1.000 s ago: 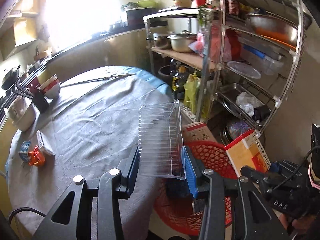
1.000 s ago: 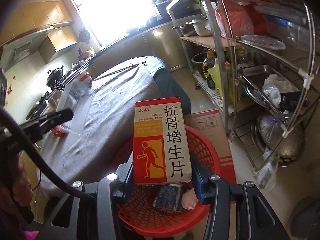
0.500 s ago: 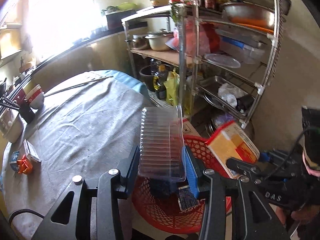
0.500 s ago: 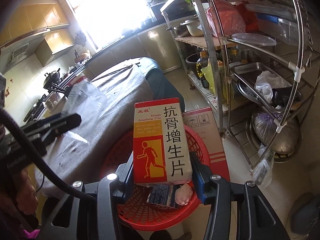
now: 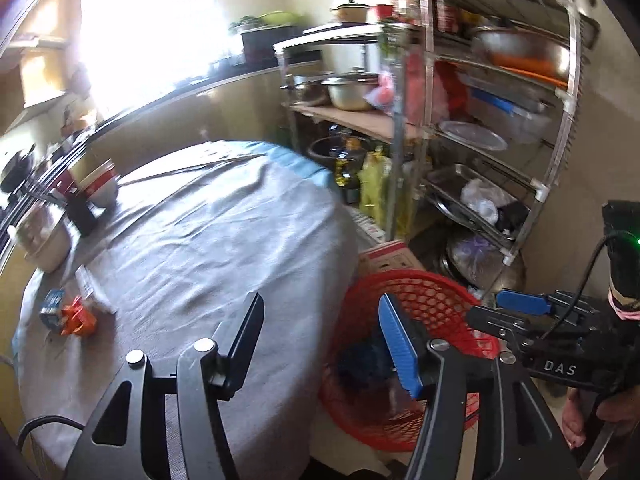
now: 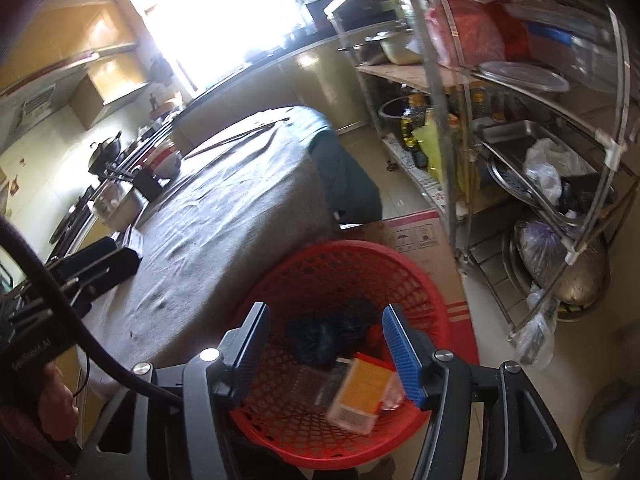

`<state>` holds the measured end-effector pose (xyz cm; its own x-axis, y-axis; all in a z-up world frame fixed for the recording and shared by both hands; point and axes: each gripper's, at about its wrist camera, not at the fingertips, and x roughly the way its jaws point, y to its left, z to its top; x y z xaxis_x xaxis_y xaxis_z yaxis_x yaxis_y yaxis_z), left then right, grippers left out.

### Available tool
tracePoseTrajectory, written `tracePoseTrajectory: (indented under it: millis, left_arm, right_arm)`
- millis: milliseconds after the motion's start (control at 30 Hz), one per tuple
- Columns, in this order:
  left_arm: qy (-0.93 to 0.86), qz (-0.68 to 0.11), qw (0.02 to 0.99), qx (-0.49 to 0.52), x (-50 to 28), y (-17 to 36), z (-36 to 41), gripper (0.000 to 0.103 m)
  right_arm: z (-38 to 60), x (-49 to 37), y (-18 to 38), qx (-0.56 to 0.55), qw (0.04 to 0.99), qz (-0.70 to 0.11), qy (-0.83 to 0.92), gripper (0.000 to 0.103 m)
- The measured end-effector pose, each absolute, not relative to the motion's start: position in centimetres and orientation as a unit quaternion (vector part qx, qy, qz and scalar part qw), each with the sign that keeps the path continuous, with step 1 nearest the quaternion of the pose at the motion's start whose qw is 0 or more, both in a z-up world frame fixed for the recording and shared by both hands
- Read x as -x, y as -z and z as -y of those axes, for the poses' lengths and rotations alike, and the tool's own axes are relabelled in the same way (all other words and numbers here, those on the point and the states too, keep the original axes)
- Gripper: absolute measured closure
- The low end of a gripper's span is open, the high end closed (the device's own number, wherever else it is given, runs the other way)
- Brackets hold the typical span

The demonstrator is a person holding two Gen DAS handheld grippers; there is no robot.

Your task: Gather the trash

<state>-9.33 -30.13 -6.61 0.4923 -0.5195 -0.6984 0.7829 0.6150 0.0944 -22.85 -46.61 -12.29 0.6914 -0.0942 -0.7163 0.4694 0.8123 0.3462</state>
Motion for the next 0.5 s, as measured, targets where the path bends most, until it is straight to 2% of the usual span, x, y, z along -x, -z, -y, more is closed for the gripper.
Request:
tracePoseTrajectory:
  millis: [200, 500]
  left_arm:
    - [0.331, -0.349, 0.865, -0.146, 5.5, 5.7, 24.2, 0.041]
    - [0.194, -0.336, 0.917, -0.094, 1.9, 4.5, 11.6, 0.041]
  right_arm:
    - [43.7, 20.0, 11.4, -0.239, 0.888, -0.369, 0.135, 0.04]
    - [37.0, 14.2, 9.1, -0.187, 0.901, -0.383, 0.079, 0.04]
